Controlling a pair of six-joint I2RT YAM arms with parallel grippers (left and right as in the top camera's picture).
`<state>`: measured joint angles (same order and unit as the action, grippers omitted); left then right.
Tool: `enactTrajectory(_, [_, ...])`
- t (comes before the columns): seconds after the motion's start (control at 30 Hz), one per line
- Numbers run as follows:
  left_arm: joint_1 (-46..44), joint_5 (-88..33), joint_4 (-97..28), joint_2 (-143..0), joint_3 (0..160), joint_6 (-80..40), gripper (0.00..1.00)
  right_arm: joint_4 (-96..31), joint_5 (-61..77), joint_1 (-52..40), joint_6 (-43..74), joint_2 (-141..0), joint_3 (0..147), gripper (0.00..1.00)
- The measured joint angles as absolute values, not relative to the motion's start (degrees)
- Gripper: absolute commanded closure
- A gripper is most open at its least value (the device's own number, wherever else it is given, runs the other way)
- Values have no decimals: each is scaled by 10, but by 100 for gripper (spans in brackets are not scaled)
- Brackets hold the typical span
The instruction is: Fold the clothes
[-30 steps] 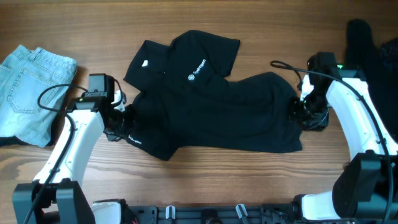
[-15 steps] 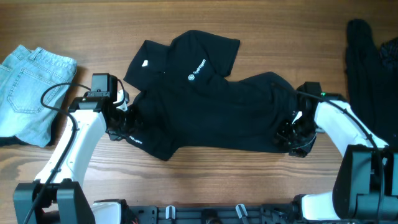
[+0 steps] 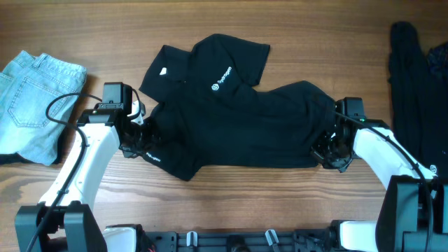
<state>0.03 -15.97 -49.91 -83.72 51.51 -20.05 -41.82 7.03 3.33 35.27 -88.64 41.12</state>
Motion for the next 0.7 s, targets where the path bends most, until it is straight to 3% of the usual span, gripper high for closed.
enactTrajectory(0.13, [0,-159,-517,-833,566,-200,96,-504,74,33,302,-889,468,96])
enactTrajectory(0.37, [0,-162,-564,-739,871,-200,96,-703,74,33,180,-810,908,96])
enactTrajectory(0.57, [21,-163,-566,-679,1084,-200,96,-780,16,33,127,-807,1136,96])
enactTrajectory(0.7, [24,-120,-566,-630,1122,-200,96,-782,-22,33,111,-801,1233,96])
